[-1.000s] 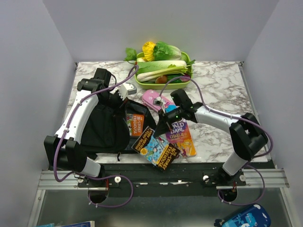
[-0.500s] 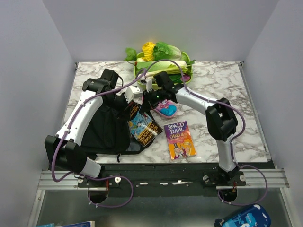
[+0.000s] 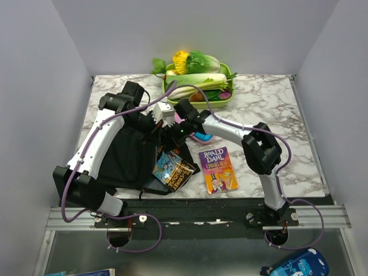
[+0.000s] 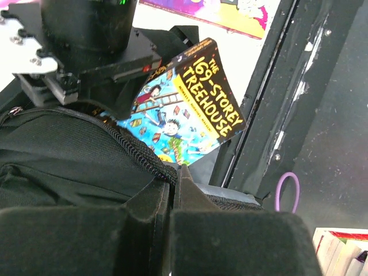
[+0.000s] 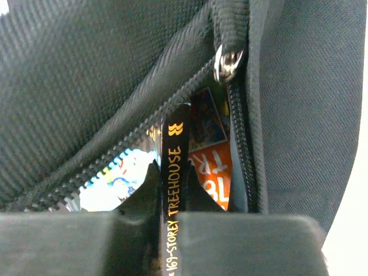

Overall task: Pack the student bag
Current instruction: Place the book in the student bag.

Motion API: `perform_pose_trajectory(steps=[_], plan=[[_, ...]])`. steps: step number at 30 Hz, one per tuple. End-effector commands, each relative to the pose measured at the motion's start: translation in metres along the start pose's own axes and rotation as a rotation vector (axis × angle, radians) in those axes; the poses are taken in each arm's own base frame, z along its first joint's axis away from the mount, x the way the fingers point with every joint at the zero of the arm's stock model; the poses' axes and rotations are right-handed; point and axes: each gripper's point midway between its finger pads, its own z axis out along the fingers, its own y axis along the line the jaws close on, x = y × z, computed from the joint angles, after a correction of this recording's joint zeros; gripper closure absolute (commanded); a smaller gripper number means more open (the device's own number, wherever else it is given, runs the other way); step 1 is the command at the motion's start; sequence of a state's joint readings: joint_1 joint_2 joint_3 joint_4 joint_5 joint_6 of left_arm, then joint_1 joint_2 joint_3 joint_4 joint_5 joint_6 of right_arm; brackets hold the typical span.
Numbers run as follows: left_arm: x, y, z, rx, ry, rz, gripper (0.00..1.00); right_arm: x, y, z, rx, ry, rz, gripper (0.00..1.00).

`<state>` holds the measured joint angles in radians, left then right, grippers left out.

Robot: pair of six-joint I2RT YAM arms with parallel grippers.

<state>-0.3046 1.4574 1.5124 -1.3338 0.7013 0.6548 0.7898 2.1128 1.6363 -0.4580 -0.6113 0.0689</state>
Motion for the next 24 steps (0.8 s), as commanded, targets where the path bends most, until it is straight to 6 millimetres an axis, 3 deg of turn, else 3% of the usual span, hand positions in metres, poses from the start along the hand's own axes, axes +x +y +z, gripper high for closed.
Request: perform_pose_trajectory(steps=[1,3,4,6,10,13,17,21,22,24], plan=[[-0.022,-0.023,-0.002,0.096,-0.095,0.046,1.00,-0.020,-0.010,0.009,0.102,-0.092,0.005,0.74],[-0.016,-0.021,0.002,0.096,-0.075,0.034,1.00,-0.031,-0.007,-0.002,0.123,-0.163,0.022,0.57],[-0.014,-0.019,0.003,0.095,-0.069,0.036,1.00,-0.034,-0.005,-0.009,0.127,-0.193,0.018,0.40],[-0.006,-0.018,0.009,0.095,-0.052,0.023,1.00,-0.050,-0.005,-0.026,0.158,-0.283,0.035,0.26],[0.007,-0.012,0.022,0.102,-0.035,0.004,1.00,-0.060,-0.009,-0.078,0.190,-0.417,0.091,0.00],[0.013,-0.009,0.030,0.115,-0.023,-0.011,1.00,-0.064,-0.017,-0.104,0.207,-0.468,0.137,0.00],[0.018,-0.004,0.035,0.122,0.001,-0.014,1.00,-0.052,-0.016,-0.141,0.184,-0.510,0.170,0.00],[0.016,0.001,0.037,0.125,0.009,-0.016,1.00,0.002,-0.025,-0.144,0.251,-0.367,0.147,0.01],[0.014,0.001,0.037,0.125,0.007,-0.015,1.00,0.011,-0.027,-0.144,0.266,-0.353,0.146,0.20],[0.007,0.004,0.033,0.114,-0.006,-0.001,1.00,0.026,-0.031,-0.153,0.331,-0.358,0.141,0.46]])
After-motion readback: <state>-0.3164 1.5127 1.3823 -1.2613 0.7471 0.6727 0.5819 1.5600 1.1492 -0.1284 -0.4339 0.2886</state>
